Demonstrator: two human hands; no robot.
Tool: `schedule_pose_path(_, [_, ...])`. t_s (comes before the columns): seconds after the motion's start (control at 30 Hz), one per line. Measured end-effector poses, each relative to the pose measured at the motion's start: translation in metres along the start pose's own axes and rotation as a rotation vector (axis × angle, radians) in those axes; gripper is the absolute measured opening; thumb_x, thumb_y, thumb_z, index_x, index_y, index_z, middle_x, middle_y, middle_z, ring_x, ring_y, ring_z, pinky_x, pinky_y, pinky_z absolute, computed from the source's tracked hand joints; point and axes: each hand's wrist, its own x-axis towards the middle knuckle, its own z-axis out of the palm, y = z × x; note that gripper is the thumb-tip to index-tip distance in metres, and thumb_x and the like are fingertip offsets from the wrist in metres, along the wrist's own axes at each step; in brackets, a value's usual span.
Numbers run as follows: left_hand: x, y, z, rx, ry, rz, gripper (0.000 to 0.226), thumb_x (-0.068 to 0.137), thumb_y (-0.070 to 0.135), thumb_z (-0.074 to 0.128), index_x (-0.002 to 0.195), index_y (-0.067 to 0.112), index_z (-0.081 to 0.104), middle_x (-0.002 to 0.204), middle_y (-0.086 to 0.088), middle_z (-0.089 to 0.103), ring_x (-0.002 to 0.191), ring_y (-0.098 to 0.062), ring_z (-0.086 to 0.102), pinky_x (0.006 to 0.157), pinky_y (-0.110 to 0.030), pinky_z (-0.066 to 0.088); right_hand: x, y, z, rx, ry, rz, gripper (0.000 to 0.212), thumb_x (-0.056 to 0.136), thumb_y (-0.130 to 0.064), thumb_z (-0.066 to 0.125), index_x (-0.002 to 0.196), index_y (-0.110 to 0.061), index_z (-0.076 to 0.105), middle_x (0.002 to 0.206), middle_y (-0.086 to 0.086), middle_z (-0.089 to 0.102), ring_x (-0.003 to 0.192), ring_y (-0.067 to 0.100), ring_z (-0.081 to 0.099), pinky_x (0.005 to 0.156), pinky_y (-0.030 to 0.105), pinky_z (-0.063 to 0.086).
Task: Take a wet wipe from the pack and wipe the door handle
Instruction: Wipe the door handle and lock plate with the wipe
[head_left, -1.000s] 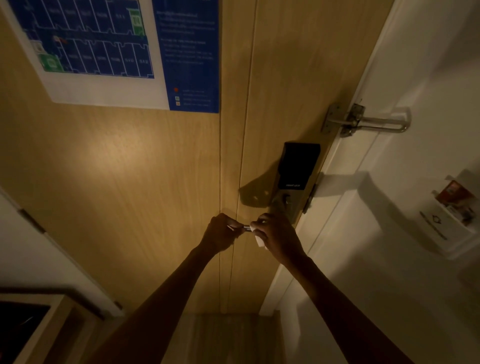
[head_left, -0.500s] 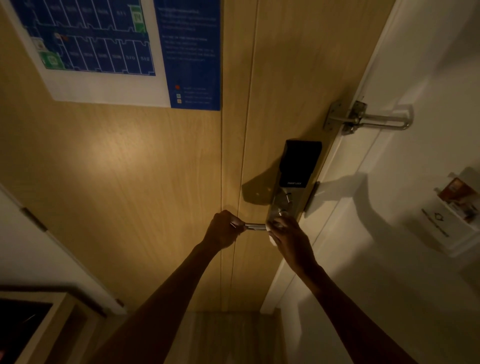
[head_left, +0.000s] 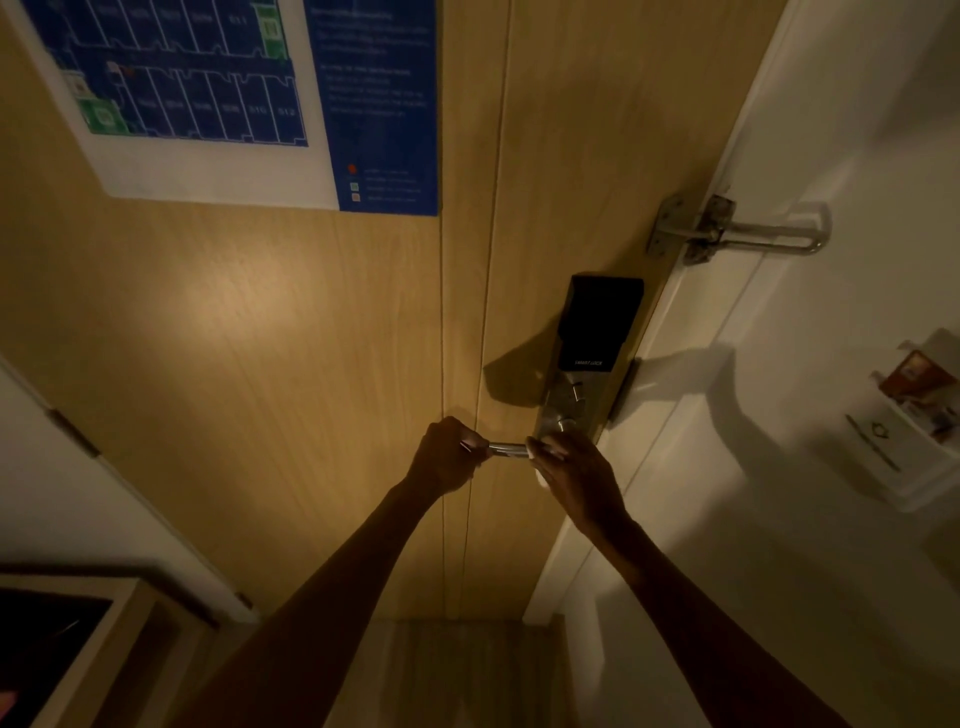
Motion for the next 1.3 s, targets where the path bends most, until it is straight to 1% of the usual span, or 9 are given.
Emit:
schedule_pose_path(0.13, [0.000,0.002,0.000,0.019,-0.005,-0.006,0.014,0.083,0.016,0.071,0.091,0.006,0.076,0.082,-0.010,0.075,0.065,-0.019,0.071,0.064,-0.036,0.062,0.000,0.010,-0.012,0.001,-0.027,-0.007,0.042,0.069,-0.017,0.083,0.110,-0.017,0.071,0.108,0.003,0.071,0.104,0.022,0.064,0.083,0.029,0.055])
schedule_pose_path(0.27, [0.000,0.001,0.001,0.017,0.014,-0.019,0.013,0.082,0.016,0.071,0.089,0.006,0.076,0.077,-0.010,0.075,0.063,-0.020,0.072,0.063,-0.037,0.062,-0.011,0.033,-0.024,0.029,-0.068,0.041,0.052,0.066,-0.012,0.087,0.115,-0.015,0.069,0.112,0.004,0.068,0.099,0.019,0.063,0.070,0.025,0.059])
schedule_pose_path(0.37, [-0.001,0.001,0.002,0.023,0.011,-0.009,0.013,0.083,0.017,0.070,0.088,0.006,0.076,0.075,-0.010,0.075,0.062,-0.018,0.072,0.063,-0.036,0.062,-0.009,0.025,-0.019,0.053,-0.033,0.045,0.049,0.063,-0.009,0.088,0.109,-0.010,0.070,0.109,0.009,0.068,0.093,0.020,0.067,0.065,0.026,0.061])
schedule_pose_path(0.5, [-0.001,0.004,0.000,0.024,0.002,-0.019,0.014,0.083,0.017,0.070,0.089,0.006,0.076,0.076,-0.011,0.075,0.061,-0.018,0.071,0.061,-0.033,0.062,-0.007,0.019,-0.020,0.097,-0.042,0.031,0.049,0.064,-0.010,0.088,0.110,-0.011,0.069,0.109,0.010,0.068,0.095,0.022,0.068,0.066,0.030,0.062])
schedule_pose_path(0.67, [-0.002,0.003,0.001,0.012,0.014,-0.023,0.016,0.083,0.017,0.071,0.089,0.004,0.075,0.074,-0.009,0.074,0.058,-0.016,0.070,0.058,-0.029,0.060,-0.012,0.036,-0.028,0.049,-0.124,-0.008,0.053,0.071,-0.020,0.083,0.121,-0.017,0.064,0.122,0.005,0.062,0.105,0.020,0.062,0.070,0.028,0.061])
schedule_pose_path(0.87, [-0.003,0.001,0.002,0.022,0.033,-0.027,0.016,0.083,0.018,0.071,0.090,0.005,0.075,0.077,-0.008,0.075,0.058,-0.013,0.070,0.059,-0.028,0.060,-0.011,0.046,-0.035,0.093,-0.127,0.004,0.060,0.062,-0.015,0.089,0.117,-0.014,0.067,0.114,0.009,0.065,0.099,0.023,0.066,0.066,0.031,0.062])
schedule_pose_path(1.03, [-0.003,0.001,0.002,0.033,0.025,-0.017,0.015,0.083,0.018,0.070,0.090,0.006,0.075,0.076,-0.009,0.075,0.060,-0.013,0.070,0.061,-0.028,0.061,-0.012,0.053,-0.032,0.098,-0.151,0.006,0.069,0.059,-0.012,0.091,0.123,-0.015,0.063,0.110,0.010,0.065,0.097,0.025,0.067,0.062,0.035,0.063])
schedule_pose_path(1.2, [-0.001,0.002,0.002,0.011,0.027,-0.048,0.013,0.082,0.015,0.071,0.088,0.004,0.075,0.077,-0.011,0.075,0.063,-0.017,0.072,0.060,-0.029,0.061,-0.007,0.045,-0.021,0.005,-0.112,-0.035,0.053,0.062,-0.017,0.089,0.110,-0.012,0.070,0.113,0.009,0.066,0.104,0.024,0.064,0.076,0.031,0.060])
schedule_pose_path(1.3, [-0.002,0.002,0.002,0.023,0.029,-0.016,0.012,0.082,0.013,0.071,0.088,0.004,0.075,0.079,-0.012,0.075,0.064,-0.017,0.072,0.058,-0.021,0.059,0.000,0.024,-0.003,-0.030,-0.105,-0.031,0.046,0.067,-0.022,0.085,0.110,-0.013,0.068,0.115,0.007,0.066,0.111,0.026,0.059,0.083,0.031,0.056])
